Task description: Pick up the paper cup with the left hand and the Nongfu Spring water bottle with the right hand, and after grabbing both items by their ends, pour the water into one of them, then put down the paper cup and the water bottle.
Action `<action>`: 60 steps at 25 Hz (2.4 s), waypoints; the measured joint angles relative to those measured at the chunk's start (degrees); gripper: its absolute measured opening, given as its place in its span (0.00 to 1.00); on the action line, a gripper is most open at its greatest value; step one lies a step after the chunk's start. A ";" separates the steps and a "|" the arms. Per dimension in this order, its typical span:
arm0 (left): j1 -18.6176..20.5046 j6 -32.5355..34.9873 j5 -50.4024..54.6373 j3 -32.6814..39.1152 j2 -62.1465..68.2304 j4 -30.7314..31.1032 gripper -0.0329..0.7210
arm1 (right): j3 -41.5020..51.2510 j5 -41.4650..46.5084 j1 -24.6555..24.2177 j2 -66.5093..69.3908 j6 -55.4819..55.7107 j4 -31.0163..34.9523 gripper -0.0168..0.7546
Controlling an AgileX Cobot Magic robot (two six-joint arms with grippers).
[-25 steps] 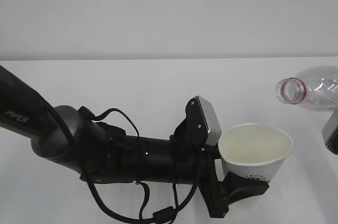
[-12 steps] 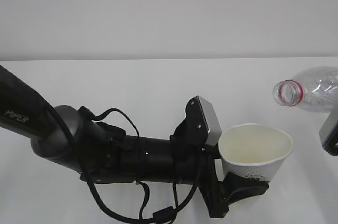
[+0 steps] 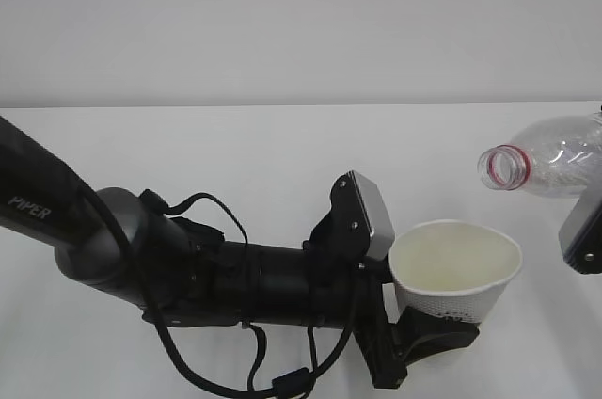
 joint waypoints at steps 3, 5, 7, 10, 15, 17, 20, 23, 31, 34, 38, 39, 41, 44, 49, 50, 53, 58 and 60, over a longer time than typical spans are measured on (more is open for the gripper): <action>0.00 0.00 0.00 0.00 0.00 0.00 0.75 | 0.00 -0.52 0.00 0.00 -0.45 -0.40 0.59; 0.00 0.00 0.00 0.00 0.00 0.00 0.75 | 0.00 -1.30 0.00 0.00 -0.59 -1.11 0.59; 0.00 0.00 0.00 0.00 0.00 0.00 0.75 | 0.76 -3.98 0.00 0.08 -0.81 -2.11 0.59; 0.00 0.00 0.00 0.00 0.00 0.00 0.75 | 2.13 -6.13 0.00 0.08 -0.94 -2.11 0.59; 0.00 0.00 0.00 0.00 0.00 0.00 0.75 | 2.48 -6.13 0.00 0.08 -1.01 -2.11 0.59; 0.00 0.00 0.00 0.00 0.00 0.00 0.75 | 2.48 -6.13 0.00 0.08 -1.66 -2.11 0.59; 0.00 0.00 0.00 0.00 0.00 0.00 0.75 | 2.48 -6.13 0.00 0.08 -2.39 -2.11 0.59; 0.00 0.00 0.00 0.00 0.00 0.00 0.75 | 2.48 -6.13 0.00 0.08 -2.62 -2.11 0.59; 0.00 0.00 0.00 0.00 0.00 0.00 0.75 | 2.48 -6.13 0.00 0.08 -3.13 -2.11 0.59; 0.00 0.00 0.00 0.00 0.00 0.02 0.75 | 2.48 -6.13 0.00 0.08 -3.35 -2.11 0.59; 0.00 0.00 0.00 0.00 0.00 0.02 0.75 | 2.48 -6.13 0.00 0.08 -3.76 -2.11 0.59; 0.00 0.00 0.00 0.00 0.00 0.02 0.75 | 2.48 -6.17 0.00 0.08 -3.86 -2.11 0.59; 0.00 0.00 0.00 0.00 0.00 0.02 0.75 | 2.48 -6.17 0.00 0.08 -4.05 -2.11 0.59; 0.00 0.00 0.00 0.00 0.00 0.02 0.75 | 2.48 -6.17 0.00 0.08 -4.03 -2.11 0.59; 0.00 0.00 0.00 0.00 0.00 0.02 0.75 | 2.48 -6.17 0.00 0.08 -4.16 -2.11 0.59; 0.00 0.00 0.00 0.00 0.00 0.02 0.75 | 2.48 -6.17 0.00 0.08 -4.16 -2.11 0.59; 0.00 0.00 0.00 0.00 0.00 0.02 0.75 | 2.48 -6.17 0.00 0.08 -4.16 -2.11 0.59; 0.00 0.00 0.00 0.00 0.00 0.02 0.75 | 2.48 -6.26 0.00 0.08 -4.29 -2.11 0.59; 0.00 0.00 0.00 0.00 0.00 0.02 0.75 | 2.48 -6.26 0.00 0.08 -4.29 -2.11 0.59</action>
